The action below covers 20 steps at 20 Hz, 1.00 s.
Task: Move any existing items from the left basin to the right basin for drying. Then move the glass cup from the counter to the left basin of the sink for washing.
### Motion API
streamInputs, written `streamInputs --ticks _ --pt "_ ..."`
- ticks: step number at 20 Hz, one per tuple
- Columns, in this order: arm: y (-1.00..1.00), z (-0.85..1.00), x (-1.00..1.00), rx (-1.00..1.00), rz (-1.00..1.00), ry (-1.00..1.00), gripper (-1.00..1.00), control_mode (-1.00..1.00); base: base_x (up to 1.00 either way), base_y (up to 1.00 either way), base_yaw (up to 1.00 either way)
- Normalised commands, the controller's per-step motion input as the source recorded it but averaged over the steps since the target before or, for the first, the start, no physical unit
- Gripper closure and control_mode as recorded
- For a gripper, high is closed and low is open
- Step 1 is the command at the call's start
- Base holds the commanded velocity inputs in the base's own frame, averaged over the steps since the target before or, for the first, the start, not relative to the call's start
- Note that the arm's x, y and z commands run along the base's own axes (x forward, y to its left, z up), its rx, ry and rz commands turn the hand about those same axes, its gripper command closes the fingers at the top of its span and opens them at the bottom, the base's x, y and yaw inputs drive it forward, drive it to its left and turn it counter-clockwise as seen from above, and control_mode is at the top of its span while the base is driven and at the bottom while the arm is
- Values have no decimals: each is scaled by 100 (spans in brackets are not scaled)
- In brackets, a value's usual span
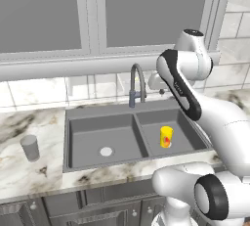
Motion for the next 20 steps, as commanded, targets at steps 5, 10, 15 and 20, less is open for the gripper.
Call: streamInputs --ticks 5,10,15,20 --pt "0 0 -4 3 0 0 -100 -100 0 0 0" --pt "1 0 -50 10 2 -11 -100 -100 0 0 0" --pt "34 0 -34 25 9 -4 -100 -100 0 0 0" --pt "69 -2 -9 28 6 2 -100 -100 0 0 0"
